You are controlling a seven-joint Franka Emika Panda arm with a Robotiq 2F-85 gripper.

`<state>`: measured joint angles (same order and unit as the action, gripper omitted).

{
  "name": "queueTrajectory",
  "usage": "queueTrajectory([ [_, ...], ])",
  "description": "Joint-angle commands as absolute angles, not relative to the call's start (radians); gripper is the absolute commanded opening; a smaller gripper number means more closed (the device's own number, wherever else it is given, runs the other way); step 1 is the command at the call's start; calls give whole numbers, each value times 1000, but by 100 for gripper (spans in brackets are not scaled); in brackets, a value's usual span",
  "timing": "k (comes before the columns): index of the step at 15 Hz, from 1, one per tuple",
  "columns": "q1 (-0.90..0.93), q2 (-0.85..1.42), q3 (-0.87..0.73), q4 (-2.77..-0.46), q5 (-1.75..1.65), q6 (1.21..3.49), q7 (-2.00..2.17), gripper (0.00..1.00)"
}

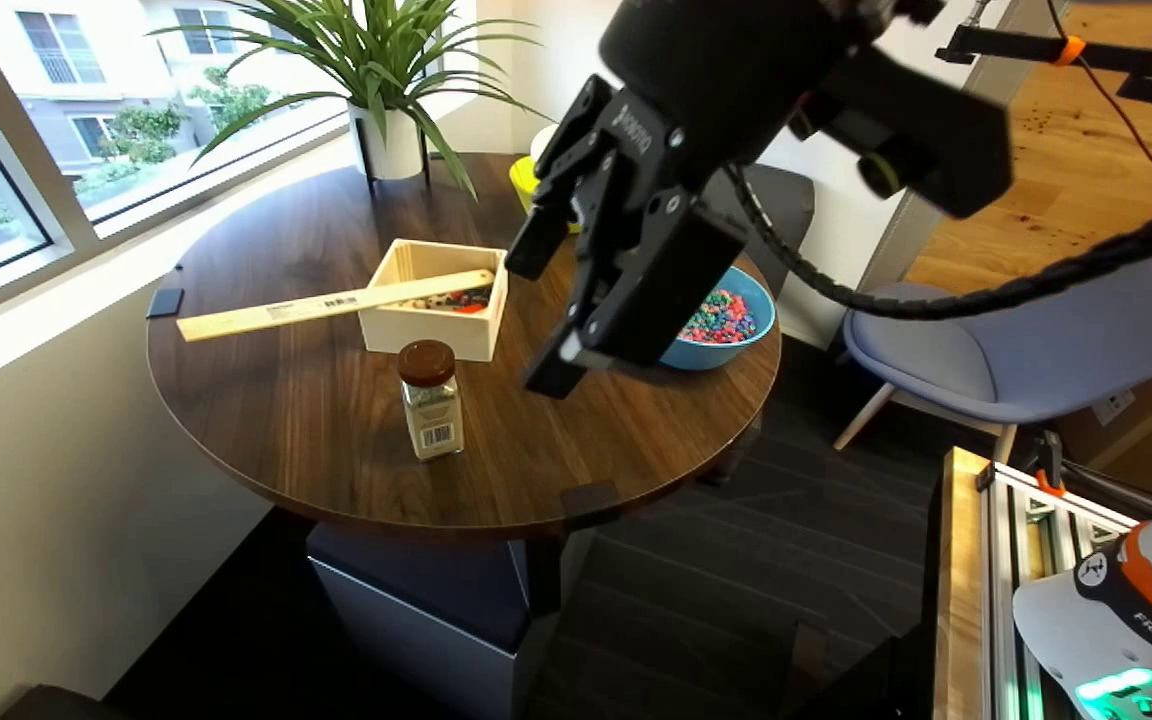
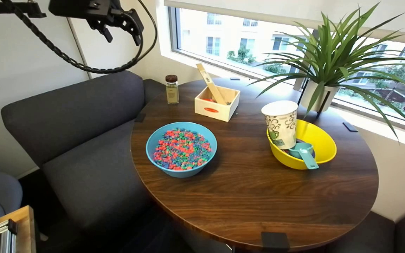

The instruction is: Put the bottle into the yellow bowl

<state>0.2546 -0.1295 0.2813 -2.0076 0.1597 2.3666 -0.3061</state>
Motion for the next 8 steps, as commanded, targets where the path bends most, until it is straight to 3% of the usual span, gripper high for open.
queueTrajectory([
  [1,268,-105,276,-2015,86,2415,-291,100],
  [8,257,47,272,-1919,32,2418,-363,100],
])
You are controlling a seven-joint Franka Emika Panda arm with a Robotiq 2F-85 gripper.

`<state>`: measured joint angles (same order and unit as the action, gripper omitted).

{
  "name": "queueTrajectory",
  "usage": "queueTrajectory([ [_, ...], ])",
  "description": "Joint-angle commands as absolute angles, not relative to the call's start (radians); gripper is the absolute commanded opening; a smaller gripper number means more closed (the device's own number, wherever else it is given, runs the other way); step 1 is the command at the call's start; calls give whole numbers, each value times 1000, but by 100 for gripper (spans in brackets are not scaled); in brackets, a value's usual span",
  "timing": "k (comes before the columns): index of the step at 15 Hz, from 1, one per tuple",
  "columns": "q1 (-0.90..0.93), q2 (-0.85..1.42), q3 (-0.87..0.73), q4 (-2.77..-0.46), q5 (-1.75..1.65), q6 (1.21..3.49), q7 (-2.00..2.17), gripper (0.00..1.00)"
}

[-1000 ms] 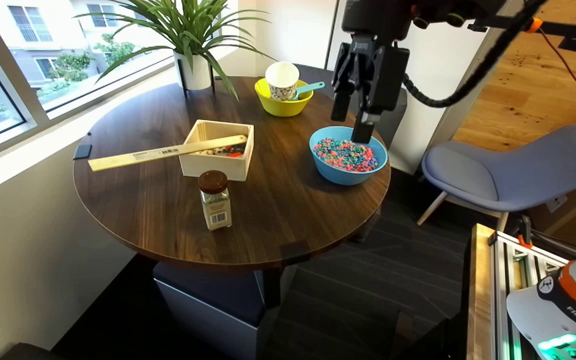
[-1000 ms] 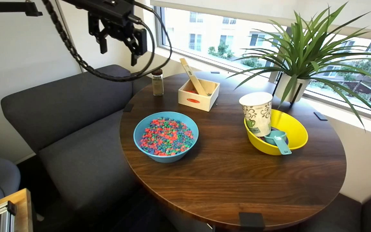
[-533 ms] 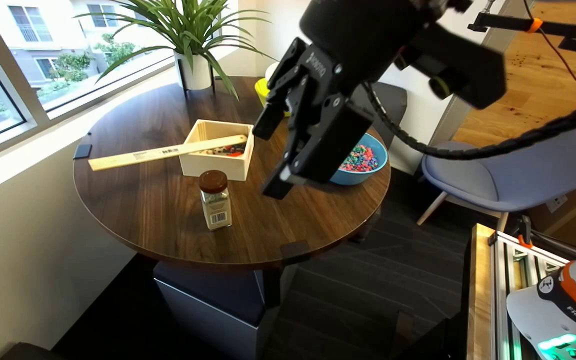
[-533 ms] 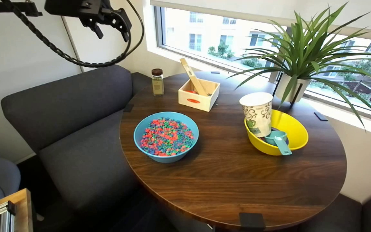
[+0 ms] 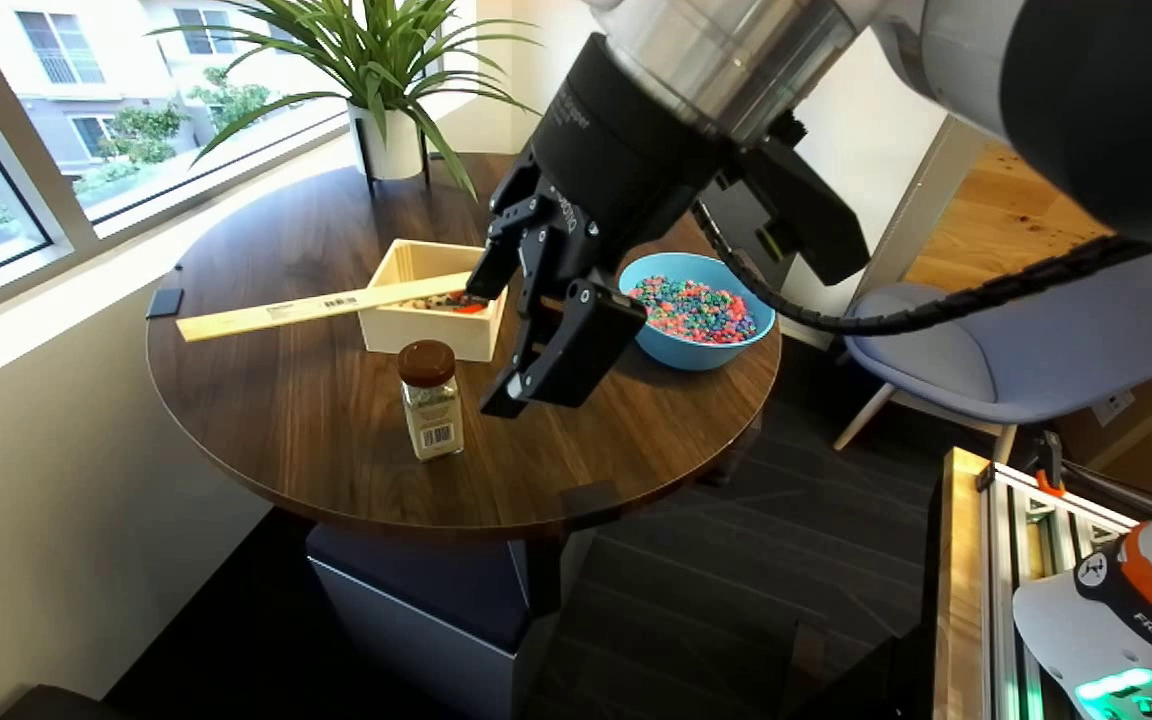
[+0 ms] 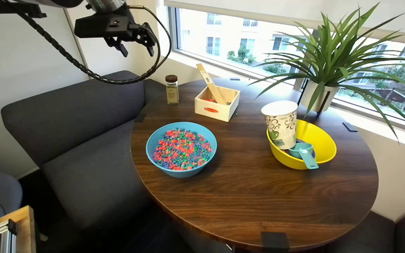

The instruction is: Put the bottle into the yellow bowl

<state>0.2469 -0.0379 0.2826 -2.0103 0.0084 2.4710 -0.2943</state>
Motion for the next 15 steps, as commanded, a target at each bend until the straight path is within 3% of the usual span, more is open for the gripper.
queueTrajectory([
  [1,256,83,272,-1877,57,2384,-401,100],
  [9,257,312,229,-1611,-127,2299,-335,100],
  [15,246,378,239,-1541,-118,2074,-398,100],
])
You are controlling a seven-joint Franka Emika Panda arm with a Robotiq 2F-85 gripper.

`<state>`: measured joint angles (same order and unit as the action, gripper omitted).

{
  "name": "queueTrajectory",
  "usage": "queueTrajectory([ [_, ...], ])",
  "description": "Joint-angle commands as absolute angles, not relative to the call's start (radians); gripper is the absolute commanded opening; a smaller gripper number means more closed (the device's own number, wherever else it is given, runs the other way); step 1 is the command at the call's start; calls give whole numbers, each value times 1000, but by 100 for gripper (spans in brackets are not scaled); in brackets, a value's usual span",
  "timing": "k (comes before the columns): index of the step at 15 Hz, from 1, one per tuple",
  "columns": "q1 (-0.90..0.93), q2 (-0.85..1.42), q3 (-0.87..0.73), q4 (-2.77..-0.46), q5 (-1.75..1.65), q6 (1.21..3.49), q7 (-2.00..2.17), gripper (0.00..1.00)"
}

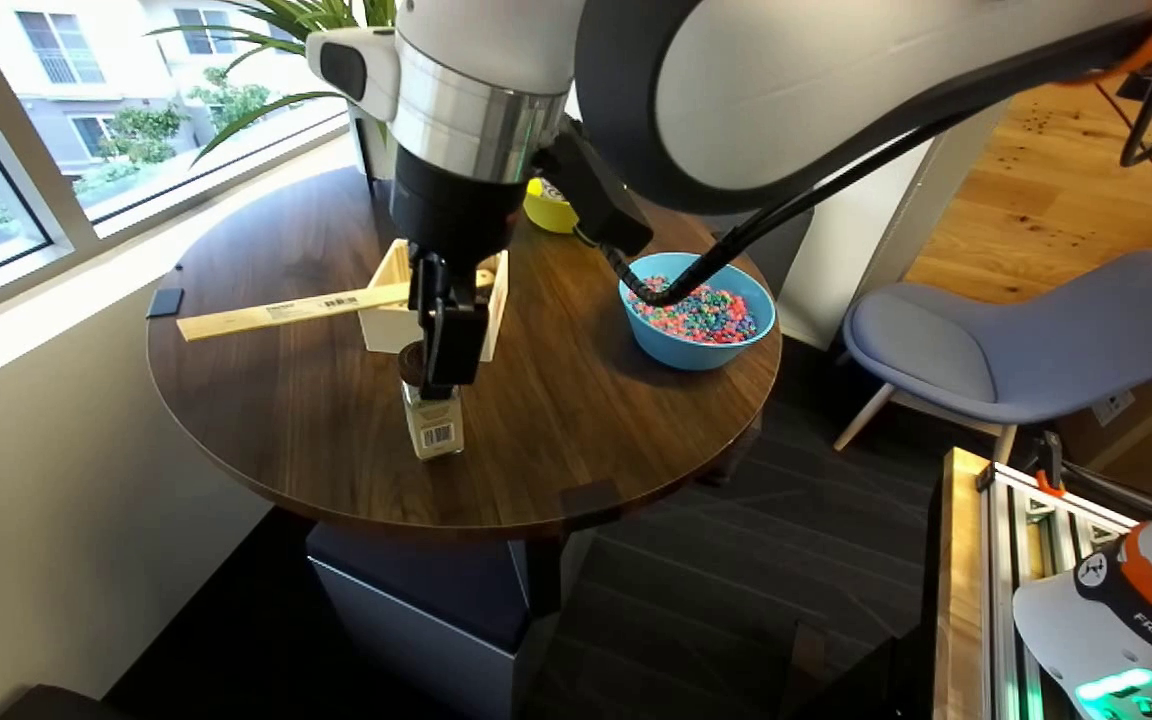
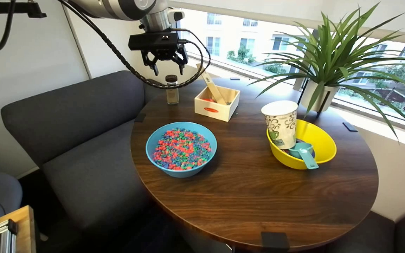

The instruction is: Put the bottle into the yellow bowl

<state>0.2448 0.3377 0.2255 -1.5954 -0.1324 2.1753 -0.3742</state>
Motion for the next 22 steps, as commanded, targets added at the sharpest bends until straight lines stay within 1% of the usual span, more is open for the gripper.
queueTrajectory([
  [1,246,386,243,-1532,-114,2047,-407,100],
  [7,255,435,246,-1505,-136,2086,-419,100],
  [15,275,503,235,-1457,-179,2074,-432,100],
  [16,277,509,234,-1454,-187,2074,-433,86],
  [17,280,514,231,-1451,-197,2073,-432,74],
  [18,283,517,229,-1445,-211,2075,-431,68],
  [19,285,520,226,-1440,-223,2075,-430,58],
  [22,290,522,222,-1428,-250,2068,-431,35],
])
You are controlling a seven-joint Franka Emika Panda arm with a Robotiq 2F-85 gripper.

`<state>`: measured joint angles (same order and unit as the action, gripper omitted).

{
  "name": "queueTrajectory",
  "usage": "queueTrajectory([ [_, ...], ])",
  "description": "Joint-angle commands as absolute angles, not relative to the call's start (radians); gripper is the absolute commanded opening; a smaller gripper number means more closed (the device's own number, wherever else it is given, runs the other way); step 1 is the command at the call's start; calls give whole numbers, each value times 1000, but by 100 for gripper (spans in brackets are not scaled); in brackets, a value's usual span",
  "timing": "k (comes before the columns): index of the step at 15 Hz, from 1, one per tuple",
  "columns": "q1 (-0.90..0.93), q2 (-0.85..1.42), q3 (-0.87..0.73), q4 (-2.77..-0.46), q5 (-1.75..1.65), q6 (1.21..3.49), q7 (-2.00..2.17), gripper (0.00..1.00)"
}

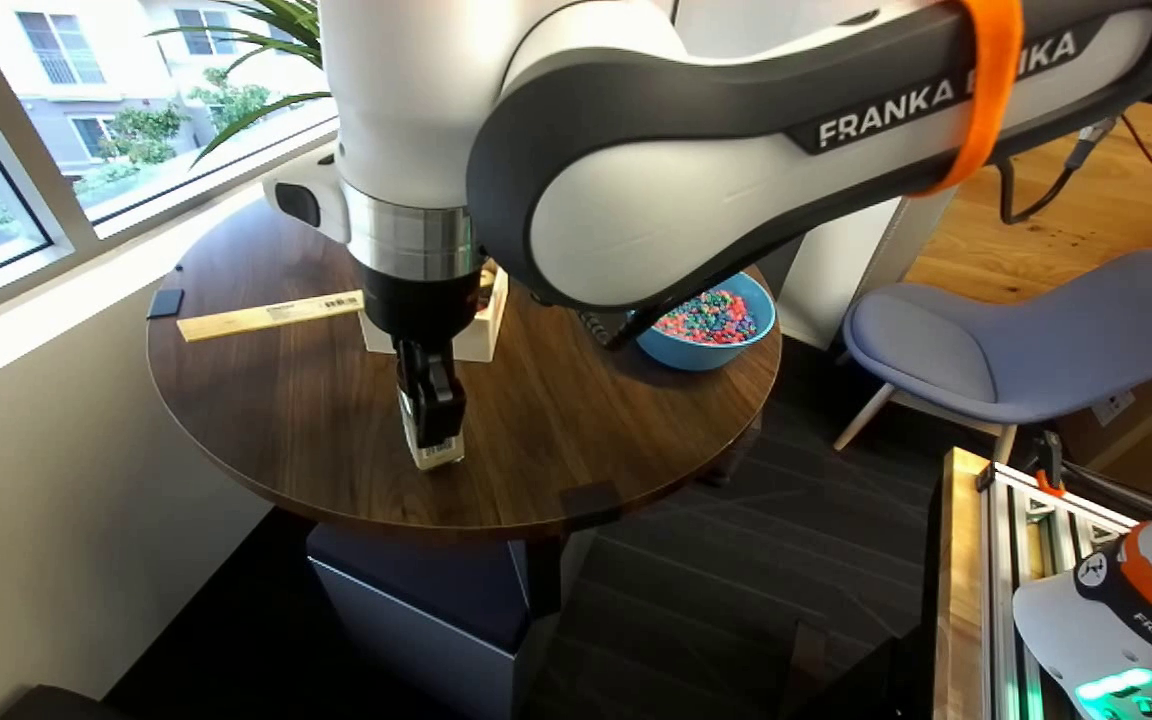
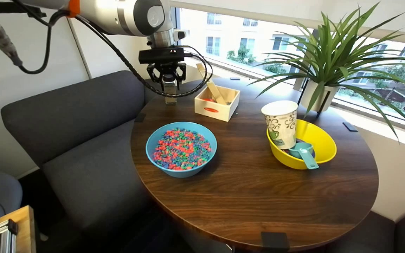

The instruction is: Put the bottle into the yellow bowl

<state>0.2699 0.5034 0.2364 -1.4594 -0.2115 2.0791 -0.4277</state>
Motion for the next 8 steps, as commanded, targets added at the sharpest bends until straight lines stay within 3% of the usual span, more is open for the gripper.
queueTrajectory([
  [1,290,515,224,-1426,-253,2060,-434,29],
  [8,199,476,197,-1170,-138,1702,-440,26],
])
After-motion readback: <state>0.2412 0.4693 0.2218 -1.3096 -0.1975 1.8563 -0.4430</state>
